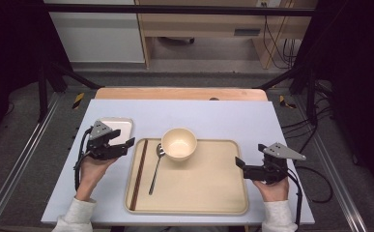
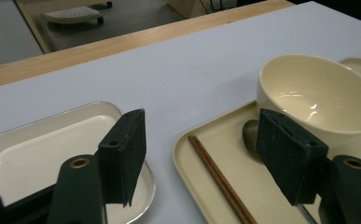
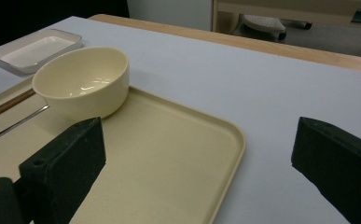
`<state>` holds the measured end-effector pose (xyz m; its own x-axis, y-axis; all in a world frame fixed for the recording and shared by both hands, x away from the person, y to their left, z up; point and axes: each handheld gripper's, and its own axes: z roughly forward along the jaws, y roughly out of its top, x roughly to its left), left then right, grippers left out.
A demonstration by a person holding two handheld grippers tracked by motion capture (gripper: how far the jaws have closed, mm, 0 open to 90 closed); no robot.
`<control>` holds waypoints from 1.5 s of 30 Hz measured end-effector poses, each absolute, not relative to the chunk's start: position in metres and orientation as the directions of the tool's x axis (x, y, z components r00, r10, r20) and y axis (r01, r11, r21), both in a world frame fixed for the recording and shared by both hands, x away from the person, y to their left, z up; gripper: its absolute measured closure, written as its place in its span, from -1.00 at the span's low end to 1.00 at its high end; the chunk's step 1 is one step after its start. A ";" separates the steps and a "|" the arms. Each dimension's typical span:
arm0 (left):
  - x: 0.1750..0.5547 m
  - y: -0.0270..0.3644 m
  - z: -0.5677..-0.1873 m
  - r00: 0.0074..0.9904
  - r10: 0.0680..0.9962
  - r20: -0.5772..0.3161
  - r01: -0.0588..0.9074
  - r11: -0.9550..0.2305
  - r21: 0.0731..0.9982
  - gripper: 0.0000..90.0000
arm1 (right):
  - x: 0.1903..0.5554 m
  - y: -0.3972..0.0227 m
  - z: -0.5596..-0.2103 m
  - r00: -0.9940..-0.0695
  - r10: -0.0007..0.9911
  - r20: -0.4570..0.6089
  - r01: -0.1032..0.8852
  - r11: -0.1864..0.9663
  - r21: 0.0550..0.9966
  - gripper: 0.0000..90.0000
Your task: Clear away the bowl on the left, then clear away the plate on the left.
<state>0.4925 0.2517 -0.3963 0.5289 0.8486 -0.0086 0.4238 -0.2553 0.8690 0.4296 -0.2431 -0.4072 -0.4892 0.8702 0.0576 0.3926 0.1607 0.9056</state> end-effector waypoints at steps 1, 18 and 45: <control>0.494 0.254 -0.396 0.525 0.851 -0.015 0.430 -0.249 0.868 -0.27 | 0.429 -0.243 -0.407 -0.489 0.870 0.061 0.393 0.157 0.906 -0.93; 0.518 0.300 -0.372 0.432 0.902 0.013 0.452 -0.229 0.862 -0.33 | 0.429 -0.245 -0.404 -0.483 0.873 0.062 0.385 0.148 0.911 -0.92; 0.562 0.336 -0.401 0.319 0.947 0.028 0.566 -0.214 0.796 -0.39 | 0.430 -0.246 -0.405 -0.481 0.874 0.066 0.387 0.145 0.910 -0.93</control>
